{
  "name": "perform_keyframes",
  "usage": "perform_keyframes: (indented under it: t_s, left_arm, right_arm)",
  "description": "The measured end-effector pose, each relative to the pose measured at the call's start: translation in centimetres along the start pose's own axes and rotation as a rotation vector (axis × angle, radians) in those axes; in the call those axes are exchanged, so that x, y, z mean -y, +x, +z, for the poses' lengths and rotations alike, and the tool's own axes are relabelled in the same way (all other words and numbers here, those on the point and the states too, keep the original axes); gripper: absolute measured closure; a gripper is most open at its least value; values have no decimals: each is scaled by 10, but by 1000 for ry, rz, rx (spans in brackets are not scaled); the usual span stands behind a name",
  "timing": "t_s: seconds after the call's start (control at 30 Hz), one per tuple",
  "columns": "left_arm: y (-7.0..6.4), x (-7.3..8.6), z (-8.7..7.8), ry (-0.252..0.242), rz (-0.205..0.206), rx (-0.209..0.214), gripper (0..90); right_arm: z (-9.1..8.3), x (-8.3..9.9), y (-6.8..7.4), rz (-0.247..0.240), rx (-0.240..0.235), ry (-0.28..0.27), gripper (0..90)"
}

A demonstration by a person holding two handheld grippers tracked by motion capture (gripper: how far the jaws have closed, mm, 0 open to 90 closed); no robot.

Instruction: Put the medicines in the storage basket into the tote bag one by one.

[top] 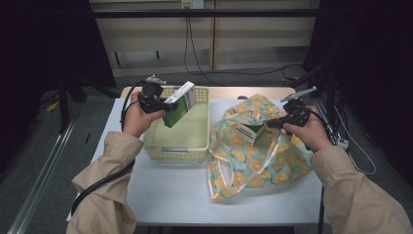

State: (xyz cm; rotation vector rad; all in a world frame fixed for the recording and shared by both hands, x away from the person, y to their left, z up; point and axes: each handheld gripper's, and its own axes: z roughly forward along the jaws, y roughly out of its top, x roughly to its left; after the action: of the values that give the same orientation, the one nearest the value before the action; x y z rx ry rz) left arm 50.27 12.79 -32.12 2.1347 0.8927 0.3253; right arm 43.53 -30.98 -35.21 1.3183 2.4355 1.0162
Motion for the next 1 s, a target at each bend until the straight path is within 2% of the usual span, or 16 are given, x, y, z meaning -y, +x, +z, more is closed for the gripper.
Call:
perform_keyframes:
  t_s: [0.1, 0.17, 0.37, 0.47, 0.7, 0.77, 1.0]
  left_arm:
    - [-14, -2, -12, -19, 34, 50, 628]
    - [-25, -2, -18, -24, 63, 65, 627]
    - [-57, -6, -25, -35, 126, 150, 627]
    - [-73, -6, -22, -38, 144, 205, 627]
    - [-110, -3, -7, -9, 224, 275, 627]
    - [-118, -3, -2, -11, 230, 297, 627]
    - [-137, 0, 11, 1, 266, 335, 627]
  right_arm:
    - [0, 0, 1, -3, 5, 1, 891]
    - [0, 0, 2, -4, 3, 3, 891]
    - [0, -1, 5, -6, 10, 1, 891]
    - [-1, -1, 6, -9, 14, -1, 891]
    - [-1, -2, 10, -14, 8, -7, 891]
    - [-2, -2, 10, -17, 9, -9, 891]
    - [-7, -2, 8, -13, 11, -21, 891]
